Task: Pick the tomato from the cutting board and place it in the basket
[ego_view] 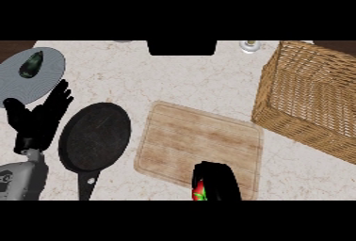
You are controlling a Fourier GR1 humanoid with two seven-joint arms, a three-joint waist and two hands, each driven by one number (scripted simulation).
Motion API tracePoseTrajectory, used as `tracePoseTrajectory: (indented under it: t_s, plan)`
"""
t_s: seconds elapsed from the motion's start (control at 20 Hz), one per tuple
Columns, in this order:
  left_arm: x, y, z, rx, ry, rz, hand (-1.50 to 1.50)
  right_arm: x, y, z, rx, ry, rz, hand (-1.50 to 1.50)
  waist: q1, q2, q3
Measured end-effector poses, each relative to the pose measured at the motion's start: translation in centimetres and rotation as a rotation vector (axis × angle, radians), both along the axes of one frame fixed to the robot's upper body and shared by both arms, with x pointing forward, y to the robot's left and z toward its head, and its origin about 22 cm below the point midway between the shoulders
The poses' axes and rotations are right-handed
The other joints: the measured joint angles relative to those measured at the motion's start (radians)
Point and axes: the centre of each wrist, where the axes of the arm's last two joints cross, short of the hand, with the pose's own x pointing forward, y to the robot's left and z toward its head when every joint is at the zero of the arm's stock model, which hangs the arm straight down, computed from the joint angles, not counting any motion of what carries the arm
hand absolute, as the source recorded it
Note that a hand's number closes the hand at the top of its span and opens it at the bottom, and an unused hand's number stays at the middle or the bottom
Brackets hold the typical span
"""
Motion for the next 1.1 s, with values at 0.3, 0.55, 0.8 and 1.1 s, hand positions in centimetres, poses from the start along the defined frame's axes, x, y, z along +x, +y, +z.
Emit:
tracePoseTrajectory:
  t_s: [0.3,0.55,0.8,1.1]
  plan:
    - [0.3,-0.2,0.6,-0.001,0.002,-0.002,0.0,-3.8,3.3,0.4,-0.013,0.002,0.044,1.5,0.002,0.003,0.001]
    - [-0.2,-0.2,0.2,0.001,0.002,-0.005,0.0,-5.1,3.8,1.9,0.165,-0.054,0.024,1.5,0.004,0.004,0.003]
    - [-0.1,0.0,0.6,0.002,0.008,0.003,0.0,-6.1,4.3,4.5,0.364,-0.227,0.023,1.5,-0.001,0.001,0.003]
    - [-0.3,0.1,0.0,0.003,0.013,0.012,0.0,-5.6,3.9,4.7,0.303,-0.403,-0.022,1.5,-0.013,-0.002,0.002]
